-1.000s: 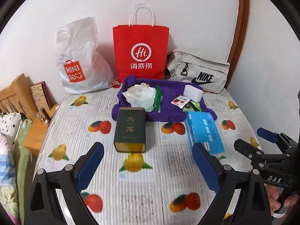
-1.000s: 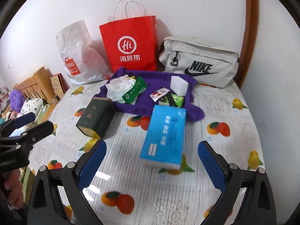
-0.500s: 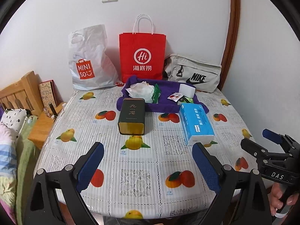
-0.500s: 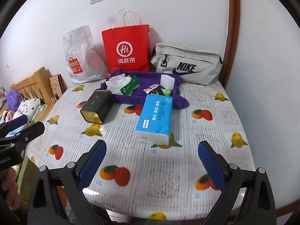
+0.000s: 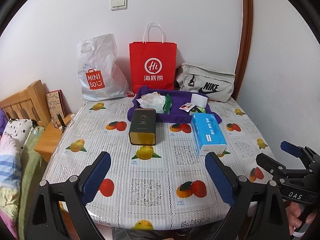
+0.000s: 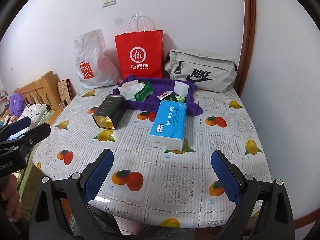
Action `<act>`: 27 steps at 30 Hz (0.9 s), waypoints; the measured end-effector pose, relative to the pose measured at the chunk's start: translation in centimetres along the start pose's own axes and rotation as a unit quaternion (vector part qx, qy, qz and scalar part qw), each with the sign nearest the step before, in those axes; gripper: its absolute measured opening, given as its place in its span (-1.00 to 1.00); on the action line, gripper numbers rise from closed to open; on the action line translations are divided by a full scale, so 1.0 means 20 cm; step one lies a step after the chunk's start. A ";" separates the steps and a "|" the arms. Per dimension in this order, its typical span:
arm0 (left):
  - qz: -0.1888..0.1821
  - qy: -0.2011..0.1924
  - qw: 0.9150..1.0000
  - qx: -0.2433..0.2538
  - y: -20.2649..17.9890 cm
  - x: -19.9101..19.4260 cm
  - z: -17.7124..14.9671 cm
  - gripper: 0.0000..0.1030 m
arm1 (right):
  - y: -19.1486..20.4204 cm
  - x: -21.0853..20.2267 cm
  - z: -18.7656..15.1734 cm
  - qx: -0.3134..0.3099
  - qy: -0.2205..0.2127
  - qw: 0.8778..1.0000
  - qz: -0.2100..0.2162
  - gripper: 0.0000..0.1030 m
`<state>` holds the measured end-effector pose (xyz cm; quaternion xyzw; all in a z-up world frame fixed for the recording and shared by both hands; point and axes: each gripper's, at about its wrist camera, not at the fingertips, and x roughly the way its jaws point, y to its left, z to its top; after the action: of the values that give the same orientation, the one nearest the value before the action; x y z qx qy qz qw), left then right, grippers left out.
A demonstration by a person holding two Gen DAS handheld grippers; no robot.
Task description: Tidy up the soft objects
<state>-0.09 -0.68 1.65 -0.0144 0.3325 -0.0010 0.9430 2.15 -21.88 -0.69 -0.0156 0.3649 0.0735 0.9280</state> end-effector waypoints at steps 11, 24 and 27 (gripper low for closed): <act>0.001 0.002 1.000 0.000 -0.02 0.00 -0.02 0.85 | -0.02 -0.01 -0.02 0.004 -0.001 1.000 -0.002 0.89; 0.002 0.002 1.000 0.001 -0.02 0.00 -0.03 0.85 | -0.03 -0.02 -0.02 0.006 -0.002 1.000 -0.002 0.89; 0.001 0.002 1.000 0.001 -0.02 0.00 -0.02 0.85 | -0.03 -0.02 -0.02 0.005 -0.003 1.000 -0.002 0.89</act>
<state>-0.35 -1.10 1.29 -0.0129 0.3348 -0.0002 0.9422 1.61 -22.53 -0.76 -0.0115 0.3628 0.0695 0.9292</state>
